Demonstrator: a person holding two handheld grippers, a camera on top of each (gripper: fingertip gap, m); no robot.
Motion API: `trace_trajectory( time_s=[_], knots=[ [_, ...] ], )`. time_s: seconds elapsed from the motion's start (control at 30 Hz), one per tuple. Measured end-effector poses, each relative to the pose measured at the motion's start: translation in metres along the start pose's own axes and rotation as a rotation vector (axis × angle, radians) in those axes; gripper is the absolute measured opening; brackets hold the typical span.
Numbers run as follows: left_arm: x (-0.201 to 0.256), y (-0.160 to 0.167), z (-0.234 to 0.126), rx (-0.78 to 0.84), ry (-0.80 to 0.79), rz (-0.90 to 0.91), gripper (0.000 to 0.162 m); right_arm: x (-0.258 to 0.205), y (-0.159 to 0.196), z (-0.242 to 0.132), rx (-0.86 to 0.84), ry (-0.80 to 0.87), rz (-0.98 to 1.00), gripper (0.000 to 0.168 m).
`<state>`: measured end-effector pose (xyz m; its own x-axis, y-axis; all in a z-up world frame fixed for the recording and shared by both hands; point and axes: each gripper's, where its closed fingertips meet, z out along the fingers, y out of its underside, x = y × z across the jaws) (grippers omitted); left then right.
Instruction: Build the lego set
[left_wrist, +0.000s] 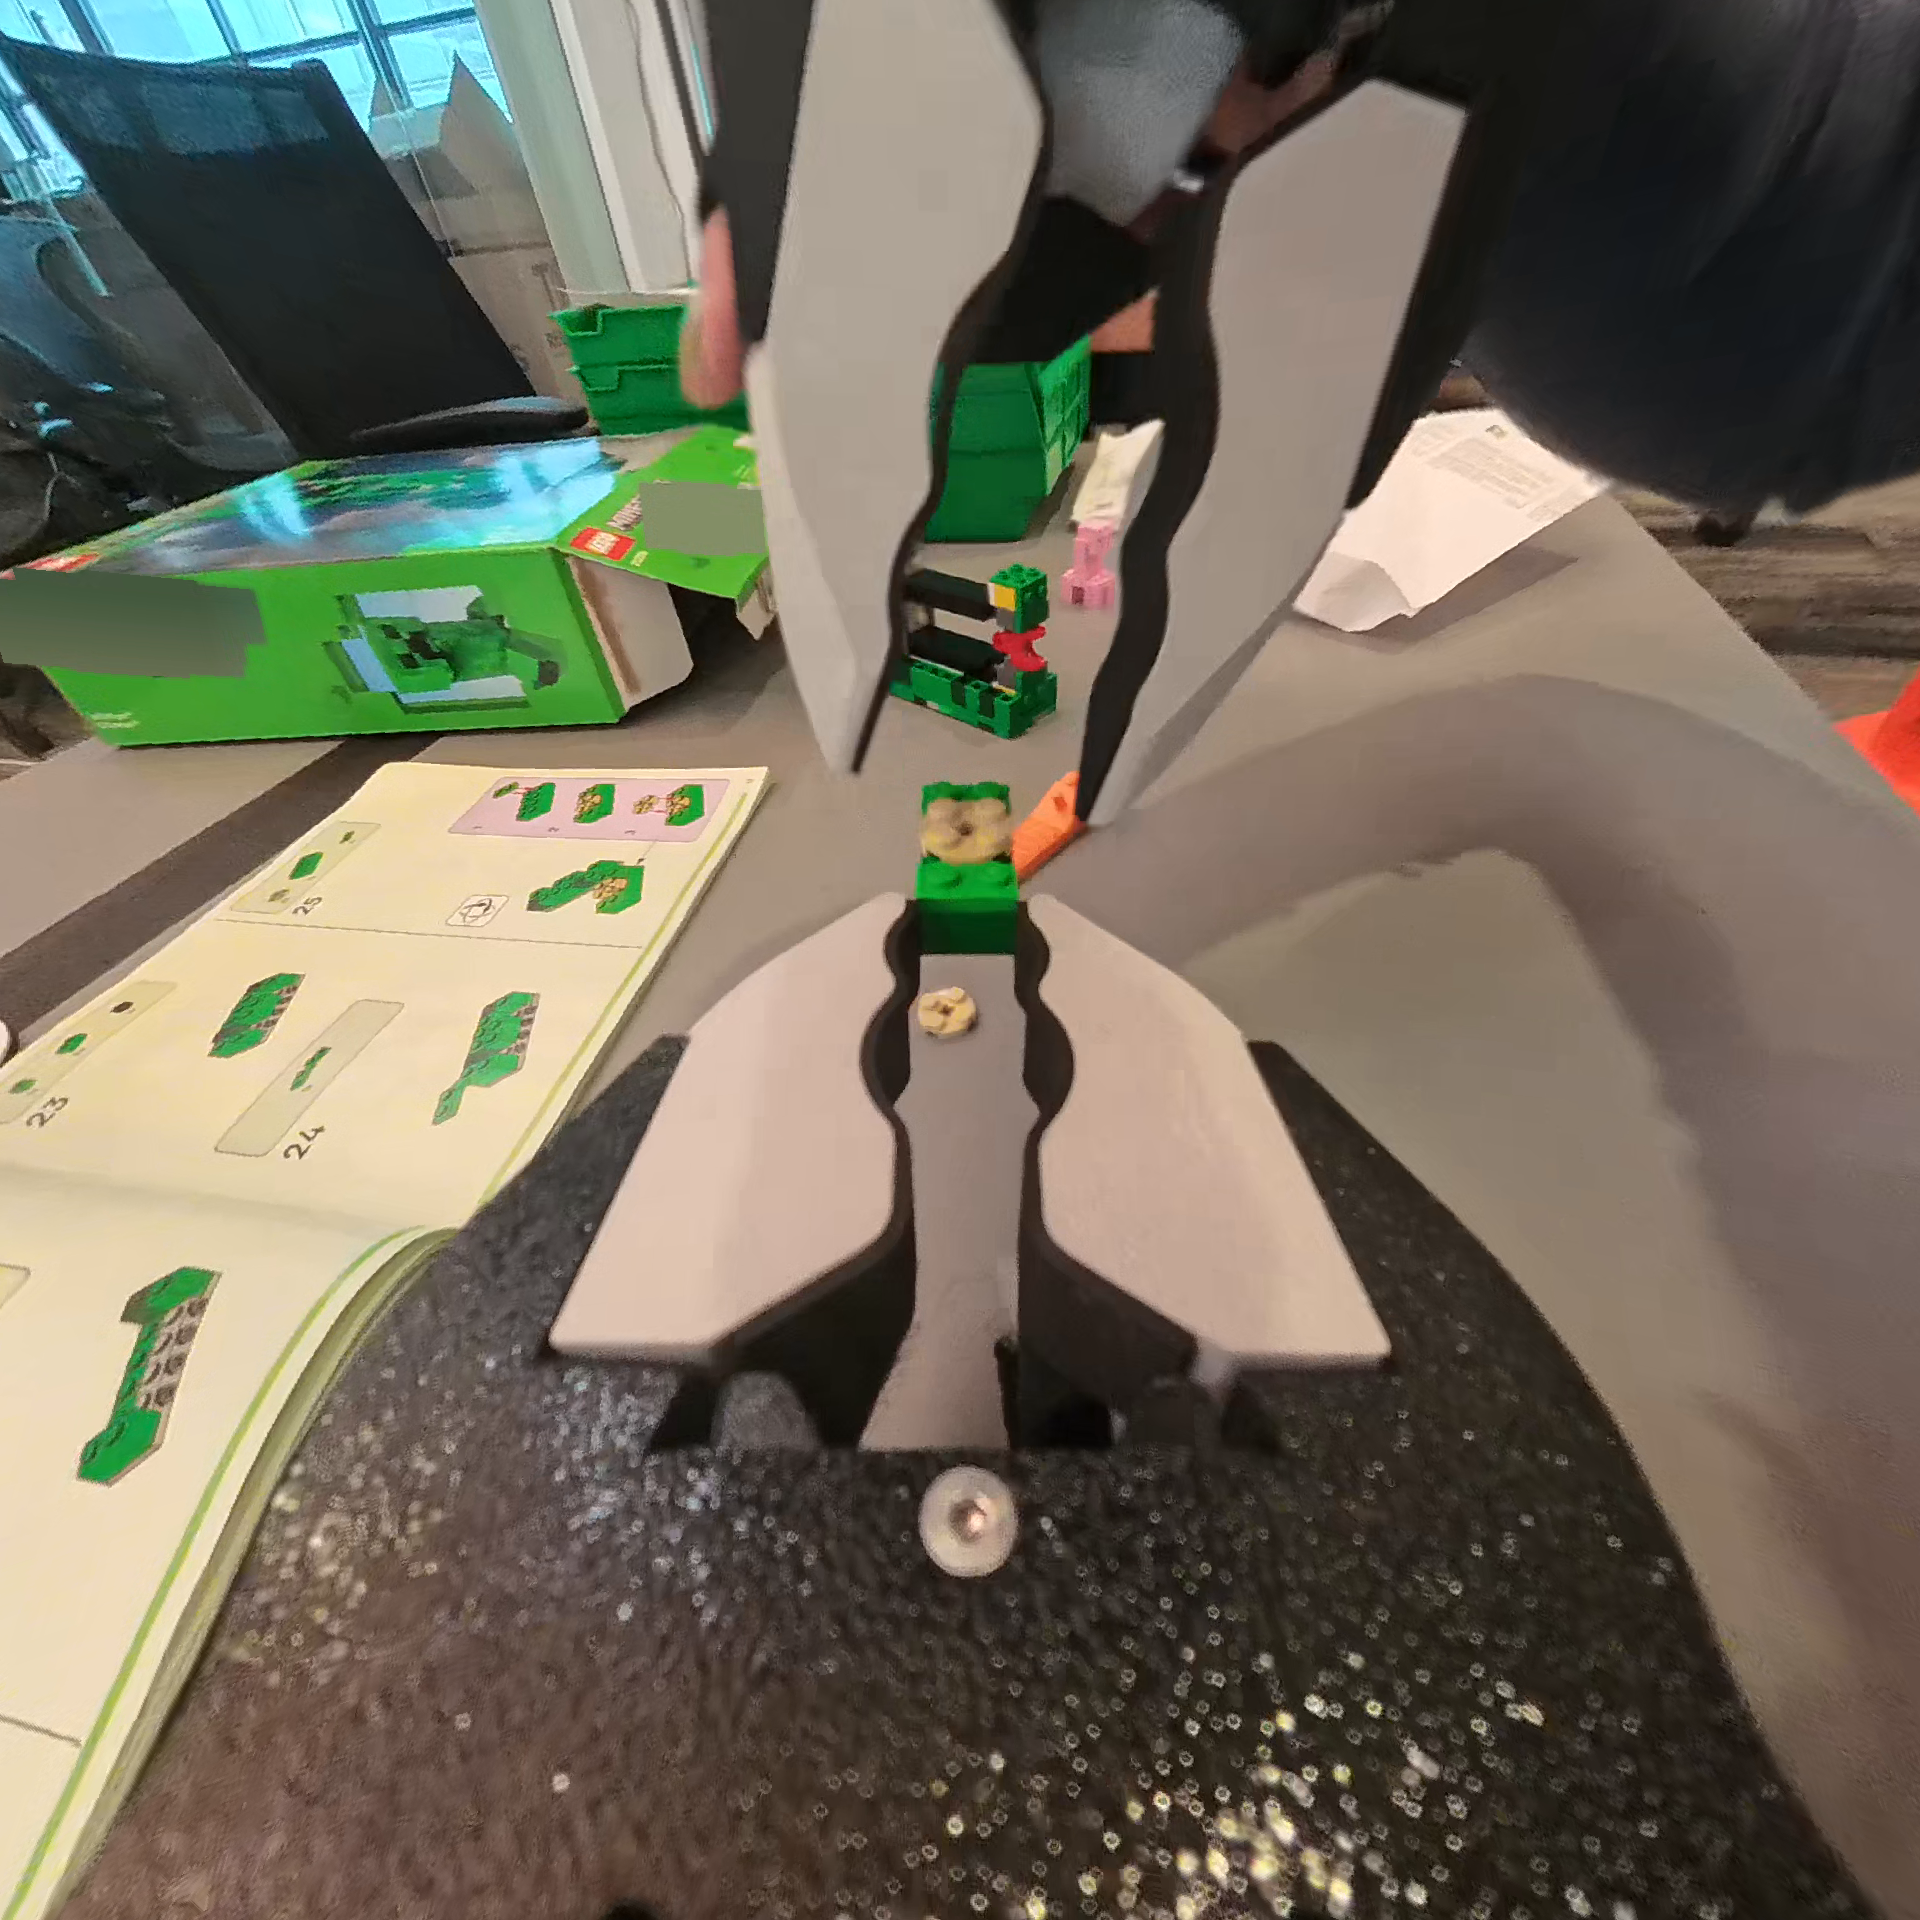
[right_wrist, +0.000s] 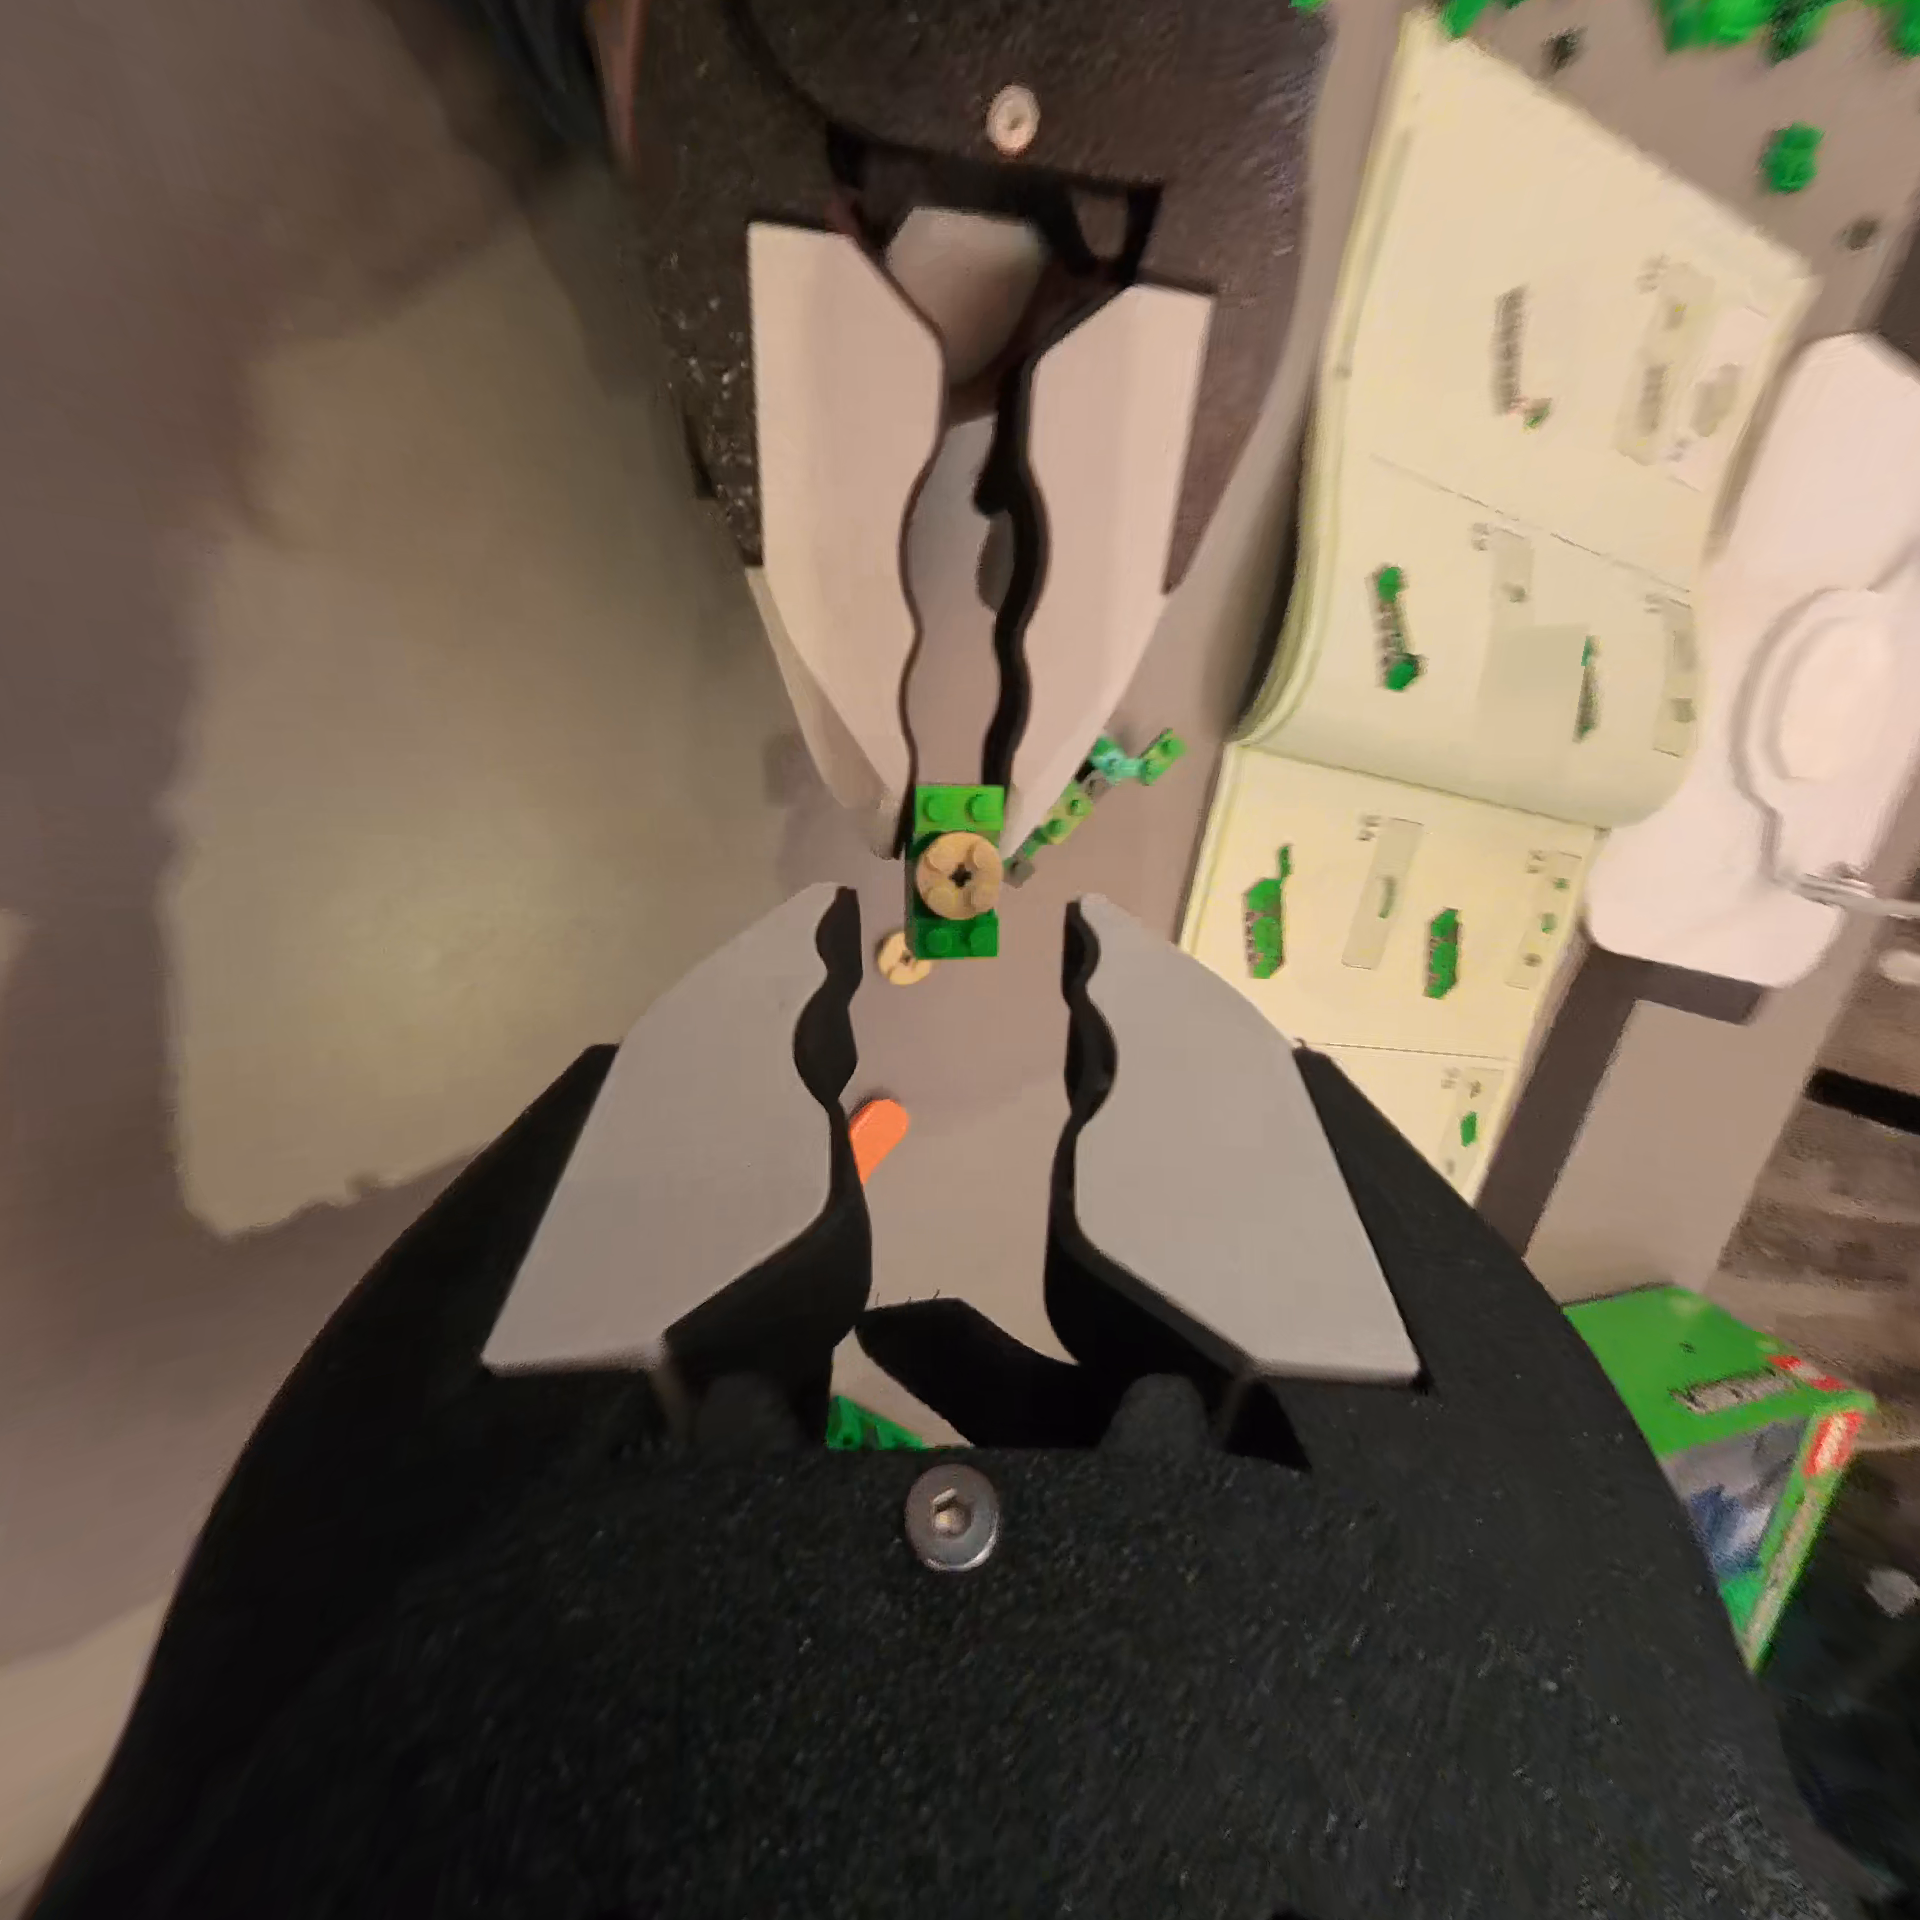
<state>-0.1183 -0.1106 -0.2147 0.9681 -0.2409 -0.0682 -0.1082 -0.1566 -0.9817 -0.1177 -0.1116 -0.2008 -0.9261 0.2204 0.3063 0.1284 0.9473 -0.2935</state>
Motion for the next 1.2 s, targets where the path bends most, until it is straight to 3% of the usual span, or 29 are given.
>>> trace_trajectory(
  time_s=[0.07,0.2,0.3,0.37,0.93,1.2],
  knots=[
    [-0.006,-0.002,-0.002,0.016,-0.016,-0.052,0.016,0.007,-0.004,-0.006,0.109,0.125,0.027,0.038],
    [-0.016,-0.005,-0.006,0.051,-0.031,-0.162,0.016,0.017,-0.016,-0.015,0.313,0.541,-0.043,0.035],
    [-0.019,-0.005,-0.007,0.058,-0.034,-0.201,0.016,0.013,-0.017,-0.012,0.272,0.787,-0.173,0.034],
    [-0.019,-0.004,-0.007,0.056,-0.034,-0.208,0.016,0.015,-0.014,-0.006,0.208,0.864,-0.216,0.040],
    [-0.019,-0.003,-0.007,0.053,-0.013,-0.246,0.016,0.024,-0.008,0.014,0.038,0.916,-0.386,0.040],
    [-0.016,-0.003,-0.006,0.044,0.003,-0.239,0.016,0.028,-0.005,0.018,-0.016,0.973,-0.436,0.020]
  ],
)
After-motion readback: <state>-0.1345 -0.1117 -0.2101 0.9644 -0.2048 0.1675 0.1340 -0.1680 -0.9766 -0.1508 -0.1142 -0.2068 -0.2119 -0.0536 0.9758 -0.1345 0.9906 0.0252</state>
